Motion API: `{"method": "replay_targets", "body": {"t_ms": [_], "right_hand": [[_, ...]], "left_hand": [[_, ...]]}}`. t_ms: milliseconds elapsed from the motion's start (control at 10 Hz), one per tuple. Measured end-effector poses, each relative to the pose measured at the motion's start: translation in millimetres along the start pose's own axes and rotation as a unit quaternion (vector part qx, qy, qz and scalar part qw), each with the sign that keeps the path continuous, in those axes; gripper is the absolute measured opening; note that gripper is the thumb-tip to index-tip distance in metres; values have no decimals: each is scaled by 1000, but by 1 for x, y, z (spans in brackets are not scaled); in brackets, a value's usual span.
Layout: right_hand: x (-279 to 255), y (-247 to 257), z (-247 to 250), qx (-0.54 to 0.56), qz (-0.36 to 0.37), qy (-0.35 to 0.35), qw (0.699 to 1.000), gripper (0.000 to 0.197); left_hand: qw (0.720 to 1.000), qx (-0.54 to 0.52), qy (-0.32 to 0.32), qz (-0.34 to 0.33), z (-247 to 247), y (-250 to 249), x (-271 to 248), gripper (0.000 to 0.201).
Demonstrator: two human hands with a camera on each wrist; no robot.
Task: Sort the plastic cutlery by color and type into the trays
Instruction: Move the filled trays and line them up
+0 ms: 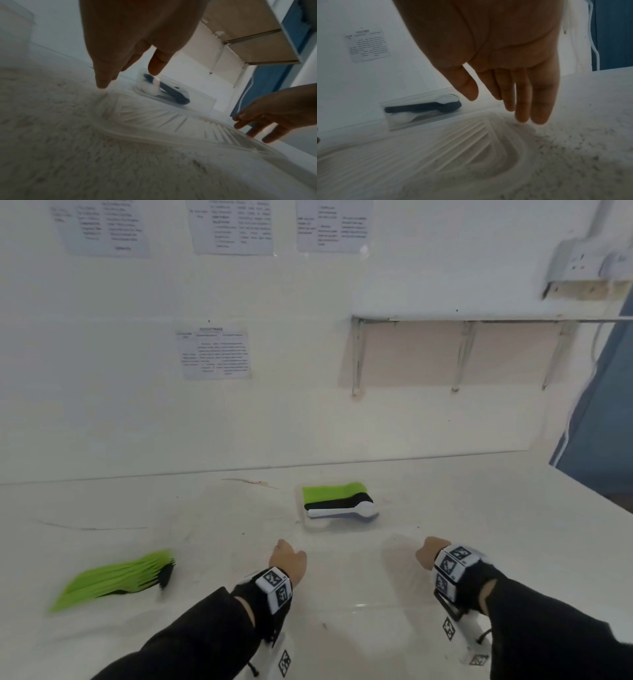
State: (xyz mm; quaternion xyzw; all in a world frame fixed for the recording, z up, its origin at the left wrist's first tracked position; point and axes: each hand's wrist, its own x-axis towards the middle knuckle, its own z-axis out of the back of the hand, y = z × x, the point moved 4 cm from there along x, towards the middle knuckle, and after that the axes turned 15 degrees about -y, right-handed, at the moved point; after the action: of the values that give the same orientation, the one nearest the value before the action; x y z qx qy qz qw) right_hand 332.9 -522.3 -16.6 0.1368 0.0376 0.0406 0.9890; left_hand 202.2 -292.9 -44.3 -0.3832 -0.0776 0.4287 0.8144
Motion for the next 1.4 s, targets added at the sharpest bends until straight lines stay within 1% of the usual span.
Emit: {"method": "replay_targets", "body": {"t_ms": [100,200,300,400,500,600,700,800,900,1000,1100,1200,1300,1400], "right_hand": [[3,-2,-7,-37,50,18,998,39],[5,0,-11,-68,89,6,994,39],[7,0,-12,-74,99,-3,992,40],[11,-1,-6,-65,94,-17,993,38],[17,1,13,3,77,-41,996,38],[13,20,38,159,67,-36,984,35],[-7,65,60,276,125,-86,949,23],[-39,128,56,236,246,-148,928,17],[-70,190,21,225,344,-164,897,20],[-92,235,-23,253,397,-158,868,22],[-111,262,-60,255,414,-145,862,33],[-126,272,-82,266,427,-151,851,42],[-133,271,-95,250,432,-163,851,40],[-139,269,-99,241,416,-166,861,42]], "left_hand": [[999,31,4,31,-10,6,2,61],[996,78,-35,34,-12,14,1,50],[994,89,-49,30,-9,21,2,46],[998,20,-56,17,0,21,3,56],[989,-61,-129,-26,29,14,-2,56],[963,-150,-216,-66,76,15,-8,44],[920,-215,-314,-96,134,31,-8,30],[891,-190,-399,-102,189,65,-3,19],[881,-196,-424,-73,230,118,8,15],[885,-219,-411,0,263,173,22,21],[863,-330,-373,84,288,223,36,19],[895,-281,-336,80,303,252,44,12],[938,-179,-293,48,305,264,47,23],[951,-109,-289,8,306,270,49,24]]}}
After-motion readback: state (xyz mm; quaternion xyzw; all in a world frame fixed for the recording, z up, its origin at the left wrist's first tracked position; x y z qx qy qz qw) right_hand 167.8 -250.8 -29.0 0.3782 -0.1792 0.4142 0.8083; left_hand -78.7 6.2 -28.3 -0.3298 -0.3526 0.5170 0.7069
